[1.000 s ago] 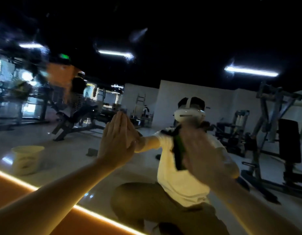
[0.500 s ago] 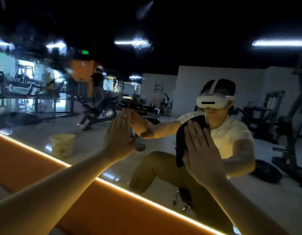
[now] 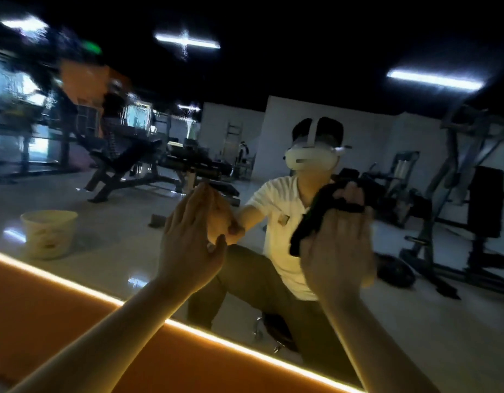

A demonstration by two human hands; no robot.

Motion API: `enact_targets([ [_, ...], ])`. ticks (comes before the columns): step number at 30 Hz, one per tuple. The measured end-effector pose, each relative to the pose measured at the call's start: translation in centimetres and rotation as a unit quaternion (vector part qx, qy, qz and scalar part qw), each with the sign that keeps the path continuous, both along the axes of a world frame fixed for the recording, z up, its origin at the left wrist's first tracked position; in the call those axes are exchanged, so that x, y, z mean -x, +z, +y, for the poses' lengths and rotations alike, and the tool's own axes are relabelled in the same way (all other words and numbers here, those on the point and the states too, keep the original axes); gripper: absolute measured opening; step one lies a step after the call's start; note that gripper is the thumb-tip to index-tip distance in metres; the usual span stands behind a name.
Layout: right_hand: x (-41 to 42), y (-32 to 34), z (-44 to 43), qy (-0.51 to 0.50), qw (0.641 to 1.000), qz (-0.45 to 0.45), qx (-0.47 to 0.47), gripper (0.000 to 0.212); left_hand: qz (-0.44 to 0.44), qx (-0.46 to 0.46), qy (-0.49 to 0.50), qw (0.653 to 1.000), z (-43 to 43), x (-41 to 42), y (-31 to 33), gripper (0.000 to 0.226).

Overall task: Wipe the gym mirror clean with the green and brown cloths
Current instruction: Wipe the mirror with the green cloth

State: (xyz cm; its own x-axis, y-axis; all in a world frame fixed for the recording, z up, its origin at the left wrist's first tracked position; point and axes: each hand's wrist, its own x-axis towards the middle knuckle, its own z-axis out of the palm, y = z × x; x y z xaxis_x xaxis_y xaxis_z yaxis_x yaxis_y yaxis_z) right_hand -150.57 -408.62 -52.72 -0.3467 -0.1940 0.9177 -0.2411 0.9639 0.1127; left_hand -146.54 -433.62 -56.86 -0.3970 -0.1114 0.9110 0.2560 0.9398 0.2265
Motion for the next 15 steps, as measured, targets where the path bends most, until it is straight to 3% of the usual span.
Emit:
enact_targets([
  [3, -0.2, 0.5, -8.4, 0.033, 0.999, 0.005, -0.042, 0.067, 0.011, 0.012, -0.037, 0.999, -2.4, -0.3, 0.1, 0.075],
  [6, -0.3, 0.4, -16.4, 0.102, 0.991, -0.011, -0.090, 0.071, 0.080, -0.032, -0.016, 0.996, -5.2, -1.0, 0.4, 0.056],
  [11, -0.2, -0.4, -20.3, 0.078, 0.965, 0.009, -0.249, 0.072, 0.084, 0.016, 0.040, 0.996, -9.7, 0.4, 0.2, 0.061],
  [15, 0.0, 0.2, -11.2, 0.016, 0.992, -0.007, -0.123, 0.075, 0.062, -0.030, 0.030, 0.997, -8.3, 2.7, -0.6, 0.082],
])
